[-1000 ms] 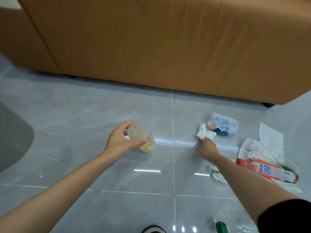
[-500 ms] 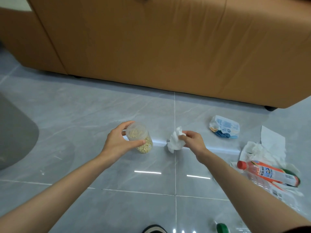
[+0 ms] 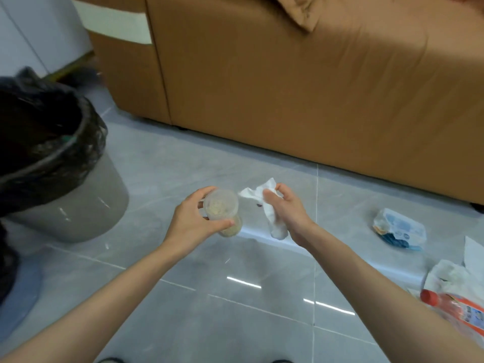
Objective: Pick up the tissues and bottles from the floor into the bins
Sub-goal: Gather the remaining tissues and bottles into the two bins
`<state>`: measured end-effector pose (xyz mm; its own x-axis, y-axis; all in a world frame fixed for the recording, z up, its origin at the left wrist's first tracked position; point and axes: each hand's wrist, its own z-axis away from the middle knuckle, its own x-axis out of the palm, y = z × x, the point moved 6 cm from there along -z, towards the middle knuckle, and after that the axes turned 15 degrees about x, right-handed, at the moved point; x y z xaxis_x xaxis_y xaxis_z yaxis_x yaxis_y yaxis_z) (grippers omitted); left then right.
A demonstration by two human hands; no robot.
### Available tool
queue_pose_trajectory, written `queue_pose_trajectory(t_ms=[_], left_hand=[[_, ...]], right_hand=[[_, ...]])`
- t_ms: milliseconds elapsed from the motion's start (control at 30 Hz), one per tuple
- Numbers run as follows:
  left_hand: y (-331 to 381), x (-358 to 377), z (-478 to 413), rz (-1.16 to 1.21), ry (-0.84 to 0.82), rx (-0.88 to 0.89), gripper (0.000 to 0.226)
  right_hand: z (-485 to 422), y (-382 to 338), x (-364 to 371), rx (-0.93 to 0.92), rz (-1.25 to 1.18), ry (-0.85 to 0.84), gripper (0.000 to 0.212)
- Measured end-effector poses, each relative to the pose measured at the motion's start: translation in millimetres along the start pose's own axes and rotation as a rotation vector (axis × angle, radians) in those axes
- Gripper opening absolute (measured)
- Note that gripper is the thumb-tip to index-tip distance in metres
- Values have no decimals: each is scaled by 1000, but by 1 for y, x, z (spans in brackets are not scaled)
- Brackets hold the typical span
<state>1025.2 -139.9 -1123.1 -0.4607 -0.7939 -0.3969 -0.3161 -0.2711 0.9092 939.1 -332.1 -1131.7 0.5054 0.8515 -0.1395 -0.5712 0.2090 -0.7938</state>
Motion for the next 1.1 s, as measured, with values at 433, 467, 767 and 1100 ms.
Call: queue_pose_trajectory(t_ms=[433,467,767,1100], left_hand=[[-41,-138,51,-99,223,-145,76],[-45,-147,59,-117,232,-164,75],[-71,-186,113,-107,212,-256,82],[-98,-218,139,-108,193,-280,76]], right_hand=[[75,-107,194,-51,3,-467,11],[84,-116,210,-70,5,-518,11],[151,-140,359,-79,79,-845,14],[169,-129,444,-550,550,-679,44]])
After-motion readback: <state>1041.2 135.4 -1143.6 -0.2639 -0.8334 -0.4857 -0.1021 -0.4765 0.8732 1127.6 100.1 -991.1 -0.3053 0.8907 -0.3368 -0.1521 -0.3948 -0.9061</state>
